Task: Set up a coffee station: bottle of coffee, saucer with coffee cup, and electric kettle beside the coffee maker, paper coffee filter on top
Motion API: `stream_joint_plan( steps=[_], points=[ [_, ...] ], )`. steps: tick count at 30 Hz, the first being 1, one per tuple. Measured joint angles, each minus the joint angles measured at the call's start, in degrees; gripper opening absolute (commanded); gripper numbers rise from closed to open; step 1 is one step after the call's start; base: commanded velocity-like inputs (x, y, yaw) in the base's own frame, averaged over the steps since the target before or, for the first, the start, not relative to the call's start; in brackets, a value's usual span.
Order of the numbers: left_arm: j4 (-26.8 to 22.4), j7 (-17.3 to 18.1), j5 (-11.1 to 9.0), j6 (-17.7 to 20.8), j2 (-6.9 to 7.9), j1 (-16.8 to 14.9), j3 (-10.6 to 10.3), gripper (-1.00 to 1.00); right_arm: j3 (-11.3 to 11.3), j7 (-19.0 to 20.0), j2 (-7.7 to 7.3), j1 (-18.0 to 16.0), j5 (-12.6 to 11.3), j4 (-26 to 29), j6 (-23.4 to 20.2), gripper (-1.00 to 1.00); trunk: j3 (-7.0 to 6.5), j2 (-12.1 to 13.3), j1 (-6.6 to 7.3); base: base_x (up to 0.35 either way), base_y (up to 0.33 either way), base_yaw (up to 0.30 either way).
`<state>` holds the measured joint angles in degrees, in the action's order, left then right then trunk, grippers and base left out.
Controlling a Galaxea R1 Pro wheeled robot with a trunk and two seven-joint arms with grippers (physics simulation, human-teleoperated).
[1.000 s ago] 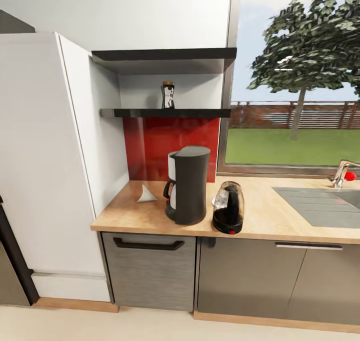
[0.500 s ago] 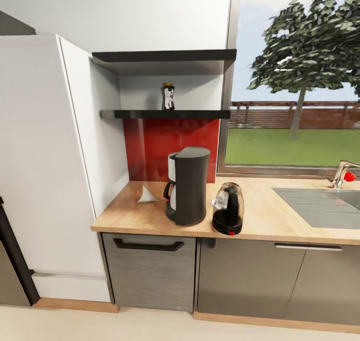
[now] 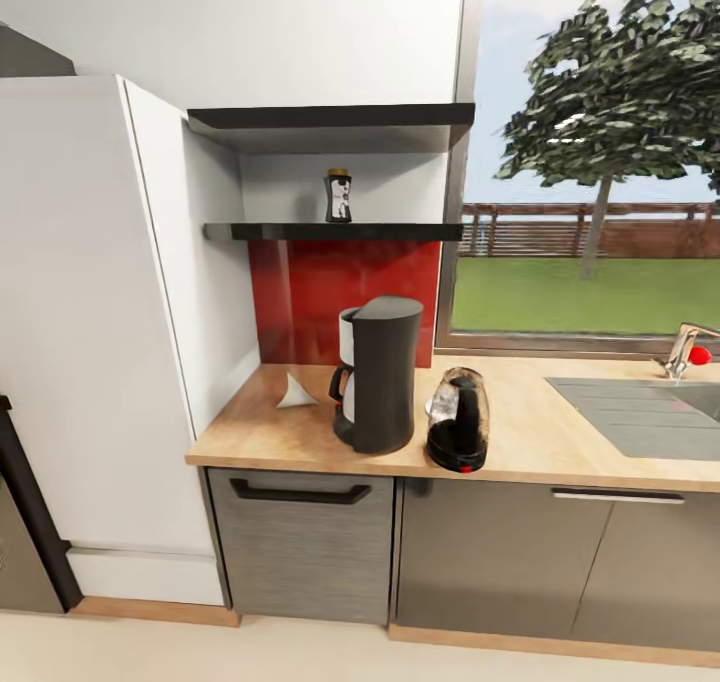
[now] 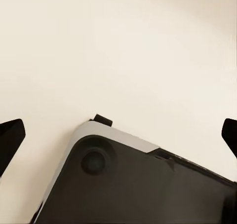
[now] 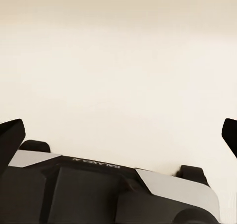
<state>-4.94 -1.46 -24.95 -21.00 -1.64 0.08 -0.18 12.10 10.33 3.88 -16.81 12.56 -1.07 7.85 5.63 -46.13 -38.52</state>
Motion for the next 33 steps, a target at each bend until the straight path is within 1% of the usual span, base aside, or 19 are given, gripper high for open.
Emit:
stream_joint_plan(
  steps=[9,16,22,33],
  points=[
    [0.1,0.0,0.0,0.1,0.15,0.0,-0.1,1.00,0.2,-0.6,-0.09,0.0,-0.3,0.0,0.1,1.00,0.00,0.0,0.01,0.074,0.312,0.000],
    [0.1,0.0,0.0,0.1,0.18,0.0,-0.2,1.00,0.4,-1.5,-0.01,0.0,-0.5,0.0,0.3,1.00,0.00,0.0,0.02,0.176,0.319,0.000],
    [0.2,0.0,0.1,0.1,0.16,0.0,-0.2,1.00,0.5,-2.7,0.00,0.0,-0.5,0.0,1.3,1.00,0.00,0.0,0.02,0.193,0.310,0.000],
    [0.2,0.0,0.1,0.2,0.16,0.0,-0.2,1.00,0.6,-2.9,-0.01,0.0,-0.7,0.0,1.6,1.00,0.00,0.0,0.02,0.195,0.306,0.000]
  ],
)
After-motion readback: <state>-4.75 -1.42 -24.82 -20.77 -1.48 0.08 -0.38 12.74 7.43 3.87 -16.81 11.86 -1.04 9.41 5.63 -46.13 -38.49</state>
